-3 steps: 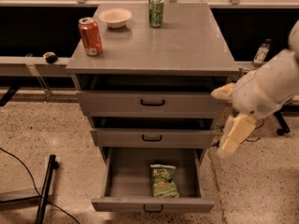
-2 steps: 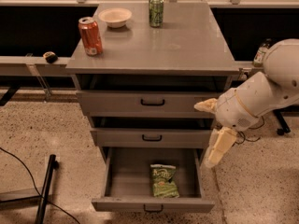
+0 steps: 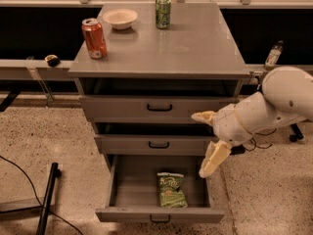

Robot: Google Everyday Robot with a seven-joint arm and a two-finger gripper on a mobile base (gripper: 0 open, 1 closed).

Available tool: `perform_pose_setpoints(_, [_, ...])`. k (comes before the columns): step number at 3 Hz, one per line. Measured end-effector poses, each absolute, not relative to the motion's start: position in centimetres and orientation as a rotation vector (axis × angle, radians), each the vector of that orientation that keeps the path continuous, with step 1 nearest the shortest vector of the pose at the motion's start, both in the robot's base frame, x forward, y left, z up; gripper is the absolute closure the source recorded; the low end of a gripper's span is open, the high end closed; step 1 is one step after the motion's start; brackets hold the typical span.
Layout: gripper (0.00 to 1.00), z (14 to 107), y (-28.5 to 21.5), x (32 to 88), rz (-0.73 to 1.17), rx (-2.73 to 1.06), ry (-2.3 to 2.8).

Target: Pick green jalapeno chip bag from bottom drawer and place on counter

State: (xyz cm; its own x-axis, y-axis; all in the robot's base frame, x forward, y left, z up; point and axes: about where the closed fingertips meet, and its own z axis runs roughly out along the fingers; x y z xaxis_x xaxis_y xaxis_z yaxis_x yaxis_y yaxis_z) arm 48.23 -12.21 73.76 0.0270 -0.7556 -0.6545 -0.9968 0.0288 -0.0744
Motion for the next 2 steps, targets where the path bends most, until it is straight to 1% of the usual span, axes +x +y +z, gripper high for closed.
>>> perform_pose_setpoints(1, [0.0, 66.4, -9.6, 49.6, 0.676, -1.67, 1.672])
perform_pose_setpoints(2, [0.0, 59.2, -9.1, 51.2, 0.668, -1.591, 1.652])
